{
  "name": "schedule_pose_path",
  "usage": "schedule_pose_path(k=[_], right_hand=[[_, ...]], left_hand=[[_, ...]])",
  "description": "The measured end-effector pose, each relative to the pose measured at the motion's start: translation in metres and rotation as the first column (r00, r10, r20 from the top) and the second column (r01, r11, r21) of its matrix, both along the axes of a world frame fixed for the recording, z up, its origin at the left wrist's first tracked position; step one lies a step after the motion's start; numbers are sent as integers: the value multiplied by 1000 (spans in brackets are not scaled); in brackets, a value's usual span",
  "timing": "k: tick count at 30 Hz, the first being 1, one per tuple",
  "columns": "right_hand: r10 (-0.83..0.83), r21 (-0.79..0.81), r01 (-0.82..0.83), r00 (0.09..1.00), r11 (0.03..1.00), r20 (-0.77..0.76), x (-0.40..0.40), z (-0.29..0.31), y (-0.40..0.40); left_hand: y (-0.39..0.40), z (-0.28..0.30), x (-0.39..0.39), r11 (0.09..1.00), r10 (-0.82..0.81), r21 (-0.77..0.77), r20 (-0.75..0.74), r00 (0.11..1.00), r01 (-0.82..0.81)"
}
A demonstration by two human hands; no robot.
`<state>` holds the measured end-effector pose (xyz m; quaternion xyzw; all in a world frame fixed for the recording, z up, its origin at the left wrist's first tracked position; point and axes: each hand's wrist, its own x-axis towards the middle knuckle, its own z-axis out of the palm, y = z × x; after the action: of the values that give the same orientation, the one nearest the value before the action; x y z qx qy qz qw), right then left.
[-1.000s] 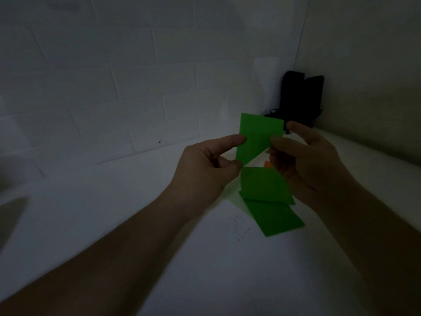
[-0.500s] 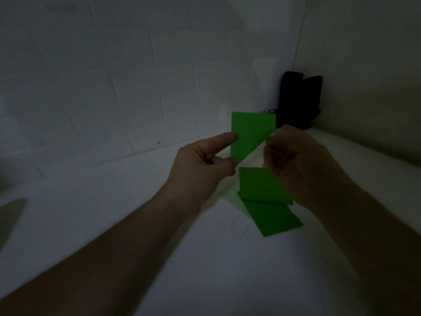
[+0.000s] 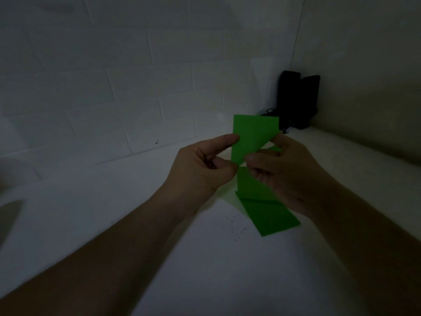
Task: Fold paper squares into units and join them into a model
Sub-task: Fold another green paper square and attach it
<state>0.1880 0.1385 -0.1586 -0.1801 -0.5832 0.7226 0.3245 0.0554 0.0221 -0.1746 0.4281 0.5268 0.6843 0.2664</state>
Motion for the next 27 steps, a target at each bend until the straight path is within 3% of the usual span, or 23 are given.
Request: schedule_pose_path(k=[16,27], right_hand=[[1,-95,-8,998,995,-69,1,0,11],[-90,-169,77,993,983,-73,4,5,18]], left_hand=[[0,-1,-4,1000,18,17,-27,999,-18],[1,-1,-5,999,36,4,-33,999,-36]])
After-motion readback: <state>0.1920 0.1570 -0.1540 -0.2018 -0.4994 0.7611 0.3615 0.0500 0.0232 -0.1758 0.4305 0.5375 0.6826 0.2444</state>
